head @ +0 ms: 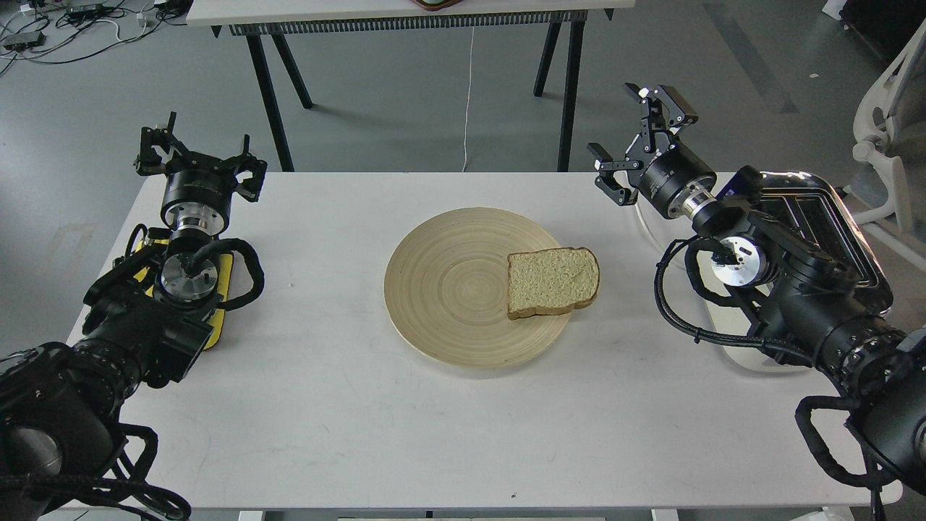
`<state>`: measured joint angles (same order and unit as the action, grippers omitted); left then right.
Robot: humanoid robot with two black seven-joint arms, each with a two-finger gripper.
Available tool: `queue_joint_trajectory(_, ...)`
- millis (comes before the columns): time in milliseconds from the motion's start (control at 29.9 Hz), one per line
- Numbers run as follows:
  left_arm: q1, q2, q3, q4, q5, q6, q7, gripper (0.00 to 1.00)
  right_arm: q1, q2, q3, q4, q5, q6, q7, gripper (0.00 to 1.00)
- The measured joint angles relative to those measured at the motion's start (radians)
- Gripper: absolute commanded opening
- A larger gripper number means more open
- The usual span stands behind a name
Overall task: Put bread in toaster with right arm
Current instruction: 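Raise the right gripper and swing it away from the toaster toward the plate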
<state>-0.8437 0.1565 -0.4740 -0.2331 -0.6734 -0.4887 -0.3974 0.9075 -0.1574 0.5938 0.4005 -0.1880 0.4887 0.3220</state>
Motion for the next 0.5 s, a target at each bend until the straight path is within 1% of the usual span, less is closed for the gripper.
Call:
queue_joint_trajectory(268, 0.0, 0.0, 0.0, 0.0, 0.0, 0.0, 0.0, 1.0, 0.018, -0.017, -0.091, 0.045, -0.006, -0.003, 0.0, 0.99)
queue_joint_trajectory(368, 0.0, 0.0, 0.0, 0.0, 0.0, 0.0, 0.0, 1.0, 0.028, -0.035, -0.164, 0.074, -0.013, -0.073, -0.002, 0.99)
queue_joint_trajectory(502, 0.0, 0.0, 0.0, 0.0, 0.0, 0.0, 0.0, 1.0, 0.051, -0.06, -0.303, 0.147, -0.061, -0.227, -0.005, 0.99)
